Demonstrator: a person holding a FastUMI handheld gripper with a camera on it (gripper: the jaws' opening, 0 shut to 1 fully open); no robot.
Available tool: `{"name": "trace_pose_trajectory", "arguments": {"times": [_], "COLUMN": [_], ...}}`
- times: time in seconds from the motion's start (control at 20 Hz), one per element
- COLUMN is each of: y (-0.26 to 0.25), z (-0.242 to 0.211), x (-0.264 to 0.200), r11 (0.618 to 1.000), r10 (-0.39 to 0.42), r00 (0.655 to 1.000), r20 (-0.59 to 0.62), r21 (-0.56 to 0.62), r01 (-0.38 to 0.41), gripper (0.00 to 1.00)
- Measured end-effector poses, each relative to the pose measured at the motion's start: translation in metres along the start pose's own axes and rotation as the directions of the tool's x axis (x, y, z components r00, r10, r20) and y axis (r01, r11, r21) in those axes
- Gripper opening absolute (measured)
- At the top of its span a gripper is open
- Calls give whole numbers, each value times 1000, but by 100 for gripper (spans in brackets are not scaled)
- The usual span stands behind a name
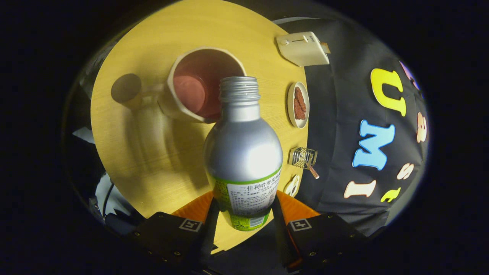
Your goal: Take the bottle from table, then pour the juice into the cup, finally place the bottle on the coaster
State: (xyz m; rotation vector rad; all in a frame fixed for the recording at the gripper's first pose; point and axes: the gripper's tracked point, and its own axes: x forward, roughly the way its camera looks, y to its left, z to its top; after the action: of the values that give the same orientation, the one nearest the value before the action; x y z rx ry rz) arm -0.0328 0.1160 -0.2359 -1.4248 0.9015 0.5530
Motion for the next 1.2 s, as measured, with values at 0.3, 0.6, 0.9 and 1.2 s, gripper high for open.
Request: {"name": "trace_pose_trajectory", "arguments": {"times": [0.3, 0.6, 0.9, 1.2], "y": [14, 2, -16, -29], "z": [-3, 4, 7, 14], "x": [9, 15, 34, 49], "r11": [967, 873, 735, 630], "r10": [79, 56, 30, 41], "r00": [992, 970, 947, 915], "r20": [100, 237, 320, 402], "r21": [234, 461, 635, 700], "r01": [-100, -163, -238, -336], "gripper": [68, 68, 68, 68]}}
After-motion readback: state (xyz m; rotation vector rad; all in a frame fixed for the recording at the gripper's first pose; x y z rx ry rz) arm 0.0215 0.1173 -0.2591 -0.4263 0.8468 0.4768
